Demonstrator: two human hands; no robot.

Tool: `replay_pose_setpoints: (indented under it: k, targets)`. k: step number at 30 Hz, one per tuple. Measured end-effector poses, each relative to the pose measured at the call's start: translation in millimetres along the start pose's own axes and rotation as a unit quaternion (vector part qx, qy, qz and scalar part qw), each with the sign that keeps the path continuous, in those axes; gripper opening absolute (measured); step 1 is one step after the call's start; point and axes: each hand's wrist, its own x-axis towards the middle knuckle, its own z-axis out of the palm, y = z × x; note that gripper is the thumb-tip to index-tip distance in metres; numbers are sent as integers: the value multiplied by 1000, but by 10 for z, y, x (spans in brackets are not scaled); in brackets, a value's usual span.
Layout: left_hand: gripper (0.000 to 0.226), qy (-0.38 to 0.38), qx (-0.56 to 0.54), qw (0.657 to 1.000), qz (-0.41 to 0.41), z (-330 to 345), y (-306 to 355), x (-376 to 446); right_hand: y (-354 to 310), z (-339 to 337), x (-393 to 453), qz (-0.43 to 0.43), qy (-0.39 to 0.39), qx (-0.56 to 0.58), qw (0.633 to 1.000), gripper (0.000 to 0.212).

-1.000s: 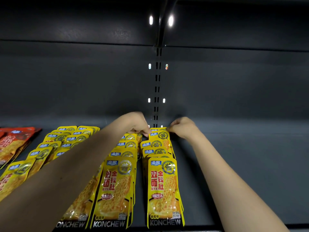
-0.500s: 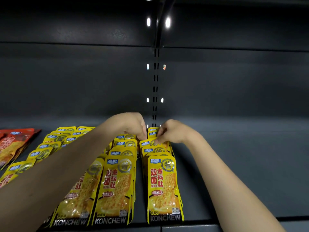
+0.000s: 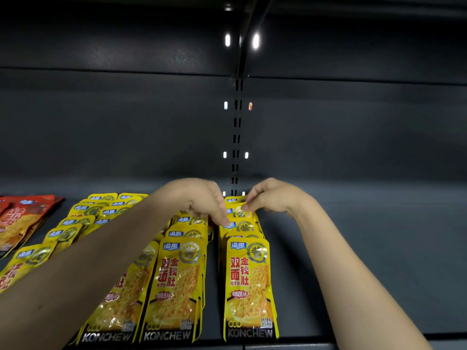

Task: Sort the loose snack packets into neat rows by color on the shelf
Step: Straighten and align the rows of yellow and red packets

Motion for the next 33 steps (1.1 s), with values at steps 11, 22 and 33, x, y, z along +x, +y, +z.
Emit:
replay_pose_setpoints:
  k: [11,22,33]
  targets:
    - [12,26,-69,997,-3,86,-13,96,94,-18,53,21,26,2,999,17]
    - [16,145,-63,987,-27,-17,-48,255,99,-29,20,25,21,5,999,19]
    - [26,50,-86,992,-76,-31,-74,606,98,-39,22,48,0,-3,999,9]
